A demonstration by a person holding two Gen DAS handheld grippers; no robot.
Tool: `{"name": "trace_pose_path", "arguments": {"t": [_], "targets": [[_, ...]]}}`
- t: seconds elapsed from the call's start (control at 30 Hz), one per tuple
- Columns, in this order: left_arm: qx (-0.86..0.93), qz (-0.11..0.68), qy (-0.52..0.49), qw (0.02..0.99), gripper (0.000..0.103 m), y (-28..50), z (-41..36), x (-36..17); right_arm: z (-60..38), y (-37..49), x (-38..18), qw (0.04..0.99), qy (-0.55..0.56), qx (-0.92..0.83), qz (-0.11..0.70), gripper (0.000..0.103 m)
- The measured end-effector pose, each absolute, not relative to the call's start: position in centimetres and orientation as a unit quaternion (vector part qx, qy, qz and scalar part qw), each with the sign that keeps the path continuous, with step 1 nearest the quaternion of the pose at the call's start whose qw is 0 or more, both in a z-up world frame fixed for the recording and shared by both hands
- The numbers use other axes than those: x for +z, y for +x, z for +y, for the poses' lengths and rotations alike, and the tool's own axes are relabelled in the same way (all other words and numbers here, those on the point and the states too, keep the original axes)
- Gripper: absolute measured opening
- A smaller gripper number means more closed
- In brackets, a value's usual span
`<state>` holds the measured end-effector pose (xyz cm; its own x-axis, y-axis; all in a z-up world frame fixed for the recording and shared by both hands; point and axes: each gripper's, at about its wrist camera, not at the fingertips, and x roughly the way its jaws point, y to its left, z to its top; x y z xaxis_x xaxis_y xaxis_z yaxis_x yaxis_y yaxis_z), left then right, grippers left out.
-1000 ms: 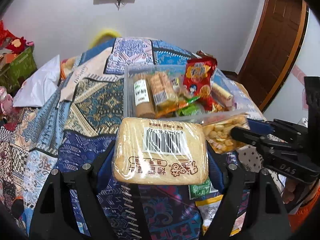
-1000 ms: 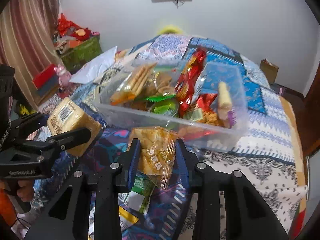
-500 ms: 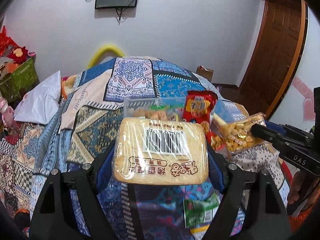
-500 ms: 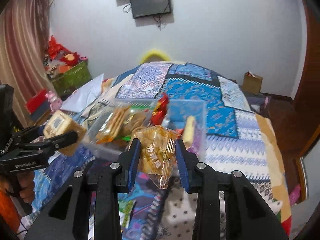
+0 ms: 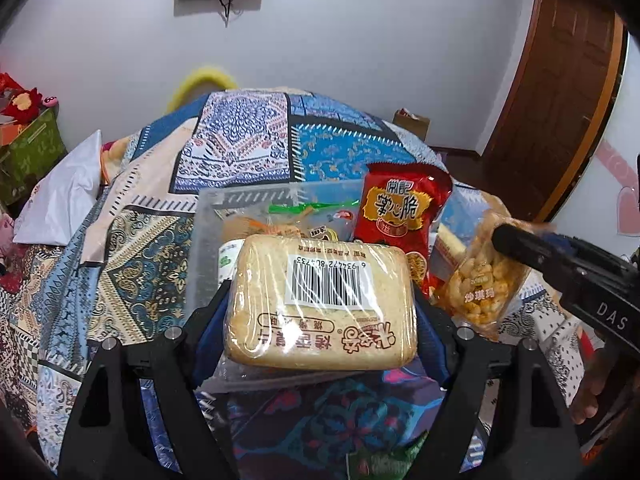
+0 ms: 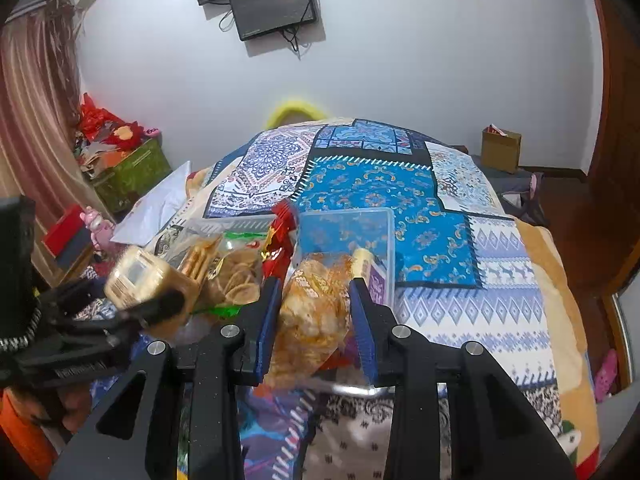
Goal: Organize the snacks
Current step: 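Carry the bread cake and peanut bar into the clear box and release both, then grasp the green snack bag with the right gripper while the left grasps the fries bag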
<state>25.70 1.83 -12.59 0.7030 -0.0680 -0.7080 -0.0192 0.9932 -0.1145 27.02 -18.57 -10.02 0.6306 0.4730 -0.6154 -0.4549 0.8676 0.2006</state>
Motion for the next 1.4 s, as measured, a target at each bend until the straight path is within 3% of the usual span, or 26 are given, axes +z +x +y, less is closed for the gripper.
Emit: {"name": "trace_pose_path", "arguments": {"t": [0.5,0.63,1.0,1.4], "targets": [[-0.001,0.413,-0.009,0.911,0.083,27.5,0.0,-16.0,-16.1,29.8,-12.2,0.892,-0.026,0.242,0.38,0.031],[-0.007,0.422,-0.026,0.906,0.083,27.2,0.6,-15.6,-16.4,29.8,-11.8,0.892,-0.032,0.233,0.385,0.05],[-0.009,0.384,-0.074,0.92,0.083,23.3,2.8,-11.1,-18.7,25.9,-7.9,0.906,-0.019,0.244,0.345,0.07],[-0.011,0.377,-0.068,0.924,0.083,16.4,4.4,-9.4,-18.5,20.8,-9.3,0.891,-0.022,0.266,0.368,0.074]]}}
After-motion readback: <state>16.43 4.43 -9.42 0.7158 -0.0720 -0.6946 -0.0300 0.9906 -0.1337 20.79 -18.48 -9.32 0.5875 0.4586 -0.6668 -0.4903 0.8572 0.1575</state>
